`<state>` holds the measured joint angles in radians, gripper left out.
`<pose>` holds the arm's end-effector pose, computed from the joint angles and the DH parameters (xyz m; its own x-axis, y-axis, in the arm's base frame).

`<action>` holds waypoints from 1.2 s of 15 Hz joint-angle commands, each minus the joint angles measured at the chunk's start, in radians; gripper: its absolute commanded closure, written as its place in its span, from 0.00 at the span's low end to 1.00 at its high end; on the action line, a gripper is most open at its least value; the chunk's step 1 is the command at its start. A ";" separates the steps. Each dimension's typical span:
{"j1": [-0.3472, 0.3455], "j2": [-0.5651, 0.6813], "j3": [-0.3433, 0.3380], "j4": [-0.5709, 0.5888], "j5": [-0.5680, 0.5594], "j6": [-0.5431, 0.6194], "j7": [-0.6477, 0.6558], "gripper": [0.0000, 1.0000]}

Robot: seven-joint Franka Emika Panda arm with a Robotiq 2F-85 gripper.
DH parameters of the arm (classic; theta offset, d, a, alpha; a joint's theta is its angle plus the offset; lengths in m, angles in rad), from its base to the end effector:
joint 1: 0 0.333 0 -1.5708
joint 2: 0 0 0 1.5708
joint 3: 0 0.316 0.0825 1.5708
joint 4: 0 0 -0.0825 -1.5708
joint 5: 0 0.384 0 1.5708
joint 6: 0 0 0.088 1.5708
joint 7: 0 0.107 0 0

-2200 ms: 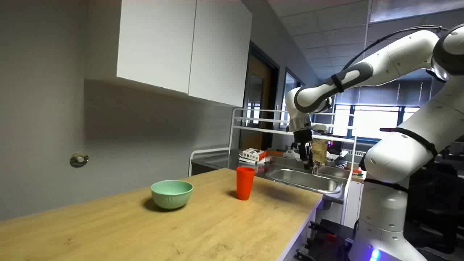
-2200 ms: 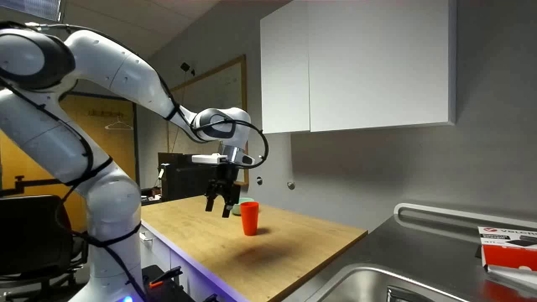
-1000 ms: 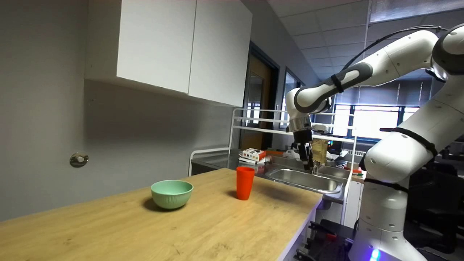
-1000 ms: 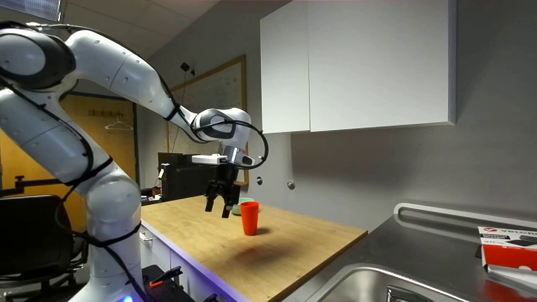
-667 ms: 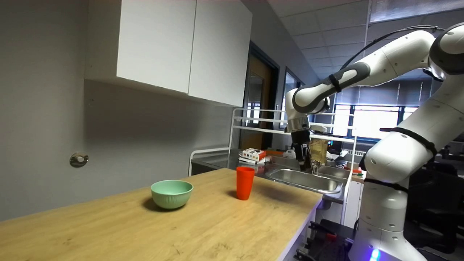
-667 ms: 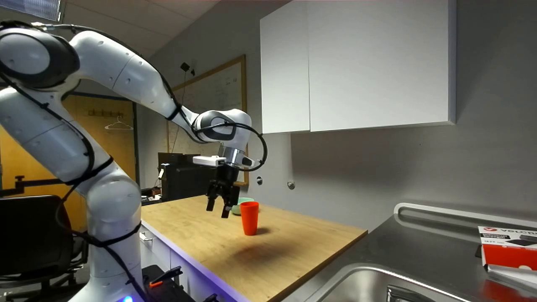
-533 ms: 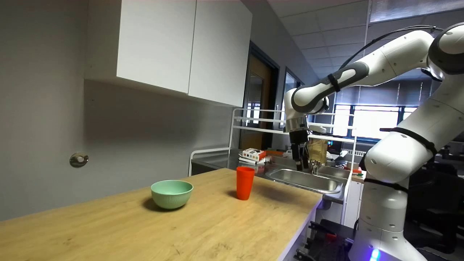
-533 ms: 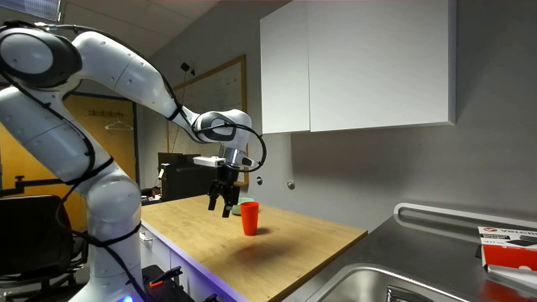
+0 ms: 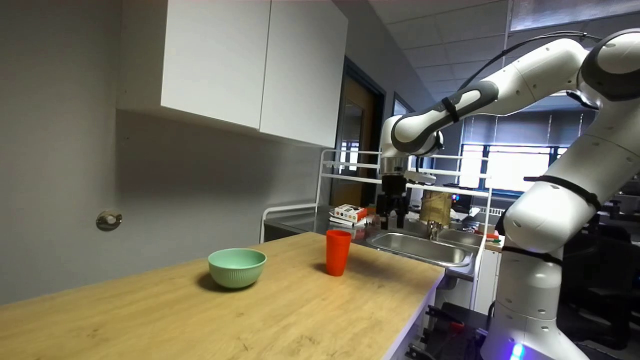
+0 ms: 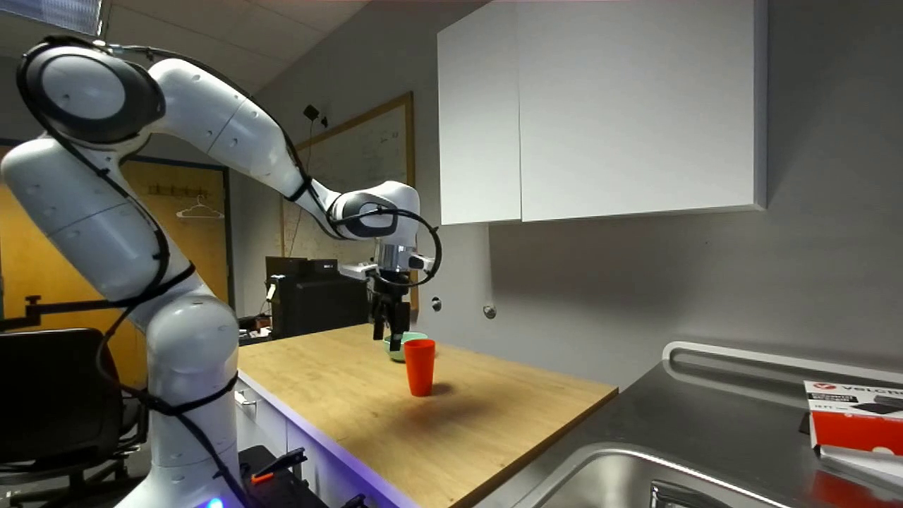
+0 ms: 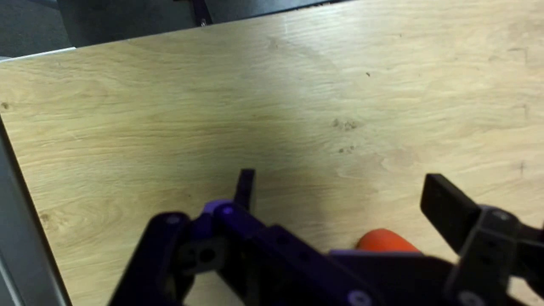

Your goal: Pour the contents in the cup into the bowl

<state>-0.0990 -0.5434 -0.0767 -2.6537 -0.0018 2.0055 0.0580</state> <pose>0.3502 -0.0611 0.4035 0.9706 -0.2150 -0.1078 -0.2195 -0.9751 -0.0319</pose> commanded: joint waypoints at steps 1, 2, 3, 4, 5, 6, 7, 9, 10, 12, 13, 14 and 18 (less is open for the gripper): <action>0.011 0.072 0.039 0.073 0.045 0.049 0.093 0.00; 0.014 0.091 0.049 0.090 0.053 0.064 0.115 0.00; 0.018 0.108 0.059 0.103 0.058 0.078 0.134 0.00; 0.019 0.133 0.069 0.121 0.060 0.097 0.156 0.00; 0.021 0.155 0.076 0.136 0.058 0.109 0.176 0.00; 0.022 0.177 0.082 0.151 0.058 0.120 0.192 0.00; 0.022 0.208 0.085 0.168 0.057 0.134 0.208 0.00; 0.021 0.265 0.085 0.197 0.058 0.150 0.231 0.00; 0.020 0.296 0.084 0.210 0.058 0.160 0.241 0.00; 0.018 0.355 0.078 0.235 0.056 0.171 0.256 0.00; 0.018 0.383 0.075 0.246 0.056 0.174 0.263 0.00; 0.018 0.411 0.070 0.258 0.059 0.179 0.267 0.00; 0.022 0.487 0.058 0.293 0.058 0.194 0.287 0.32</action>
<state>-0.0811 -0.1156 -0.0087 -2.4147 0.0431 2.2045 0.3205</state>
